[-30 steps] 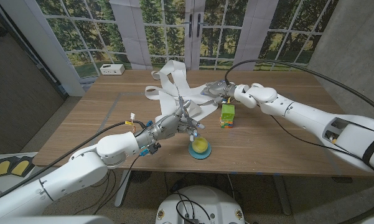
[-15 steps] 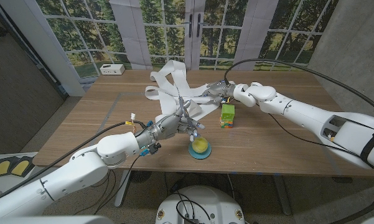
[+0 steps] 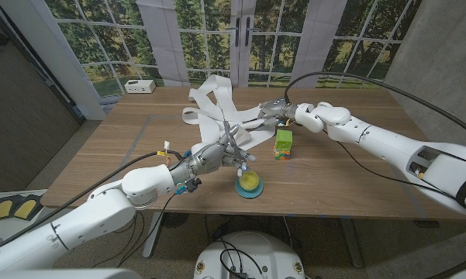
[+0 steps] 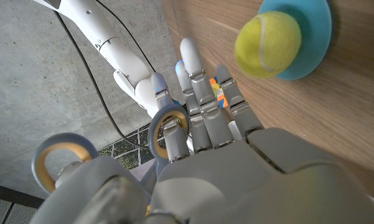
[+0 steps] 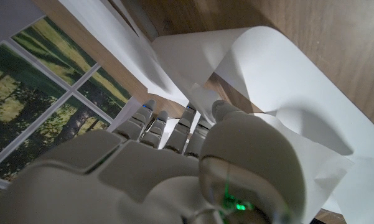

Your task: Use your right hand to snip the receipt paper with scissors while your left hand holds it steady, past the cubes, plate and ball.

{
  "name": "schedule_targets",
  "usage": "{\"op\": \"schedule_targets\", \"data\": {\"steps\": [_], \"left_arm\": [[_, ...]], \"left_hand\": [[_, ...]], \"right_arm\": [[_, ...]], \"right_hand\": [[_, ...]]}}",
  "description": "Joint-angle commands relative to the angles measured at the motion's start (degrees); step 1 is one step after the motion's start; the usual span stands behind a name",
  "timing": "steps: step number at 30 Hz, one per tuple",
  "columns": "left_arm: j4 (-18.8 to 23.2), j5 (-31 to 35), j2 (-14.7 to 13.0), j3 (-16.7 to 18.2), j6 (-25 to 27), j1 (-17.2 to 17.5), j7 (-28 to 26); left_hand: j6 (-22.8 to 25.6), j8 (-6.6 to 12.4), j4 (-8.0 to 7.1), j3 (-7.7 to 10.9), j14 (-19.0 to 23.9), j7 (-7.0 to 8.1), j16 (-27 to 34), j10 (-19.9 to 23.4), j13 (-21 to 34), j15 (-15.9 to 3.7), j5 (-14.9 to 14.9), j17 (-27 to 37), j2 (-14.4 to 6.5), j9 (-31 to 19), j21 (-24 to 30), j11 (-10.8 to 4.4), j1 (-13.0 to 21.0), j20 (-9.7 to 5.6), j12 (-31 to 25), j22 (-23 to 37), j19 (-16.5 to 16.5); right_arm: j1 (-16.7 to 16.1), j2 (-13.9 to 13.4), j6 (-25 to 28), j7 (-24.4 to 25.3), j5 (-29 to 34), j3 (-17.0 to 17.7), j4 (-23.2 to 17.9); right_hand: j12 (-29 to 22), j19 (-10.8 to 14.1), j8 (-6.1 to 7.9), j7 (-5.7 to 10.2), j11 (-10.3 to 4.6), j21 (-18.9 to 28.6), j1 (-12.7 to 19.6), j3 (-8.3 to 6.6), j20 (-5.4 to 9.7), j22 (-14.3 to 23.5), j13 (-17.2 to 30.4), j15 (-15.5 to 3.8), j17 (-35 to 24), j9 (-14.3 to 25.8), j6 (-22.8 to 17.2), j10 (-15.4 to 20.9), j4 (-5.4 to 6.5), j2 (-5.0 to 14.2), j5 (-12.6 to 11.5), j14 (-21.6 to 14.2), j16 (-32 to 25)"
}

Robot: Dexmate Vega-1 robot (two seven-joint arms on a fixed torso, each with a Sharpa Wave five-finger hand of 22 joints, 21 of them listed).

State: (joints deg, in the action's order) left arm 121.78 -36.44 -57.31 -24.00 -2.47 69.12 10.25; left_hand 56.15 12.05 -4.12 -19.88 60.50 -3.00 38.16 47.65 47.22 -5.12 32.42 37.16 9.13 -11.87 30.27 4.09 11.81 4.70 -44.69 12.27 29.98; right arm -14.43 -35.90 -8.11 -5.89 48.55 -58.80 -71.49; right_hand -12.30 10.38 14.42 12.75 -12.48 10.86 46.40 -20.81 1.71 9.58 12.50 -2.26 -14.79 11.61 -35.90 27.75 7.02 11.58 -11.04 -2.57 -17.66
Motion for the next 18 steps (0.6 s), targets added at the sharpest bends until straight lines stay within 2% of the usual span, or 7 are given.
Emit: {"op": "schedule_targets", "data": {"steps": [1,3,5,6,11,13,18], "left_arm": [[0.64,0.43,-0.14,-0.18,-0.04,-0.08,-0.04],[0.65,0.27,-0.11,-0.12,-0.17,-0.01,0.01],[0.73,0.28,-0.22,-0.03,-0.25,0.07,-0.01],[0.75,0.18,-0.26,0.03,-0.27,0.12,0.01],[0.77,0.11,-0.36,0.24,-0.65,0.2,0.16],[0.77,0.19,-0.34,0.23,-0.75,0.07,0.3],[0.75,0.44,-0.11,0.04,-0.9,-0.3,0.56]], "left_hand": [[1.28,0.14,-0.34,0.0,0.13,-9.04,0.42,3.56,0.33,-0.23,-0.14,0.06,-0.19,-0.17,-0.27,-3.24,-0.07,0.12,-0.19,0.14,0.51],[1.3,0.15,-0.35,0.0,0.11,-9.05,0.42,3.53,0.33,-0.2,-0.14,0.04,-0.19,-0.18,-0.3,-3.2,-0.06,0.11,-0.17,0.14,0.52],[1.29,0.14,-0.37,0.0,-0.02,-9.05,0.46,3.66,0.14,-0.22,-0.14,0.14,-0.19,-0.19,-0.32,-3.21,-0.06,0.15,-0.09,0.14,0.53],[1.29,0.12,-0.39,0.01,0.04,-9.05,0.44,3.63,0.13,-0.25,-0.14,0.03,-0.18,-0.18,-0.33,-3.23,-0.05,0.12,-0.07,0.14,0.55],[1.31,0.07,-0.43,0.01,0.1,-9.05,0.42,3.55,0.26,-0.27,-0.14,-0.14,-0.18,-0.13,-0.38,-3.28,-0.04,0.08,-0.11,0.15,0.59],[1.21,0.02,-0.44,0.01,0.19,-9.05,0.5,3.44,0.3,-0.36,-0.14,-0.09,-0.18,-0.13,-0.4,-3.3,-0.03,0.1,-0.08,0.15,0.6],[1.24,0.02,-0.48,0.01,0.07,-9.06,0.53,3.48,0.23,-0.23,-0.15,-0.05,-0.19,-0.13,-0.44,-3.23,-0.02,0.09,-0.04,0.15,0.61]], "right_arm": [[-4.12,-3.35,1.23,1.62,-3.86,5.0,-6.74],[-5.51,-3.79,2.05,2.82,-4.77,6.36,-8.1],[-6.84,-4.04,2.79,3.59,-6.26,7.81,-9.33],[-7.53,-4.28,3.28,4.24,-6.47,8.41,-10.15],[-11.38,-5.19,6.29,6.23,-9.69,12.29,-14.89],[-12.55,-5.47,6.8,6.82,-11.05,13.56,-16.23],[-15.23,-6.02,9.32,7.73,-12.77,15.96,-20.01]], "right_hand": [[0.74,0.67,-0.17,0.1,0.16,0.43,-1.81,-0.03,-0.79,0.21,0.02,-9.0,-0.19,0.22,-1.48,-1.24,0.76,-0.27,-0.12,-0.49,-0.51],[0.74,0.88,-0.21,0.1,0.14,0.5,-2.07,-0.01,-1.0,0.21,0.03,-8.66,-0.14,0.23,-1.76,-1.33,0.71,-0.37,-0.09,-0.89,-0.69],[0.42,1.94,-0.59,-0.34,0.54,0.72,-1.87,-1.11,-0.9,0.21,0.05,-4.6,0.7,0.29,-2.44,-0.79,-0.37,-0.36,-0.15,-3.61,-1.31],[0.29,2.29,-0.59,-0.94,0.86,0.81,-1.82,-1.31,-0.94,0.2,0.06,-3.95,0.89,0.32,-2.73,-0.48,-0.6,-0.39,-0.11,-4.18,-1.42],[0.03,2.55,-0.16,-3.26,2.07,0.7,-1.03,-2.49,-1.31,0.19,0.1,-3.57,1.53,0.45,-4.87,0.19,-1.99,-0.18,0.14,-4.46,-1.26],[-0.2,2.88,0.11,-4.59,2.91,0.71,-0.35,-3.31,-1.74,0.2,0.12,-3.13,1.95,0.53,-6.25,0.86,-3.07,-0.22,0.31,-5.18,-1.37],[-1.03,3.61,0.89,-6.62,4.24,0.73,0.85,-4.45,-2.72,0.22,0.13,-2.31,2.93,0.67,-10.23,3.74,-5.88,-0.9,-0.13,-6.39,-1.3]]}}
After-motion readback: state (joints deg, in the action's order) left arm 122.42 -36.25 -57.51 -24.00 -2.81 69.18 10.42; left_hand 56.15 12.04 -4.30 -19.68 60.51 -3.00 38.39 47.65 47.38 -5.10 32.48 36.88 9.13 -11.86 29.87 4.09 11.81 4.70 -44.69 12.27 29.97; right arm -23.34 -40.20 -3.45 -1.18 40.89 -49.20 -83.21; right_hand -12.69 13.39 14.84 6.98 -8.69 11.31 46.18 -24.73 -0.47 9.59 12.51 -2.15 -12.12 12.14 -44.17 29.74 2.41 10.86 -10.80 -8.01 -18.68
